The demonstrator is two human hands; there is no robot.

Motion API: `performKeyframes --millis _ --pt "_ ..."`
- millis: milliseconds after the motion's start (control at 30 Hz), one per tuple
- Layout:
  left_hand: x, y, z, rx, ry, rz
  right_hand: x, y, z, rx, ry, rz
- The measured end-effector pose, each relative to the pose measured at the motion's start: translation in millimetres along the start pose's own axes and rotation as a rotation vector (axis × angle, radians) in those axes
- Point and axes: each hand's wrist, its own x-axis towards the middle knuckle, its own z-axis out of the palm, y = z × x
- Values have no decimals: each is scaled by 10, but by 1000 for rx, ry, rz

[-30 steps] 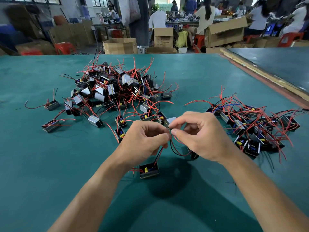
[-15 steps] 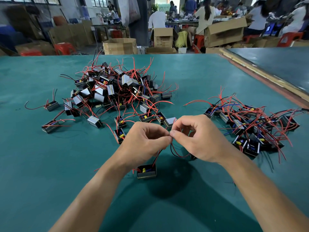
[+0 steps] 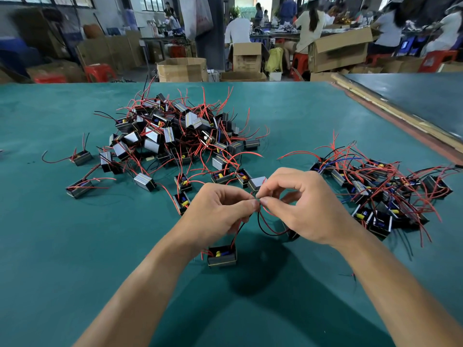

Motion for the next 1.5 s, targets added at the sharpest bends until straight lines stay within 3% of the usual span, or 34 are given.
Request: performKeyframes --millis 400,833,1033,1267,1400,1500 --pt "-17 4 -83 -3 -136 -64 -7 -24 -38 154 -106 21" --pt "-37 -7 -76 80 -150 -49 -20 -40 -99 -17 -276 112" --pt "-30 -38 -16 211 -56 35 -18 -79 -62 -67 -275 173" --pt "-13 -99 79 526 111 279 6 -4 14 -22 -242 433" --pt "-19 -82 67 480 97 223 9 -21 10 73 -224 404" --pt "-4 -68 42 353 70 116 -3 -42 -2 93 -200 278"
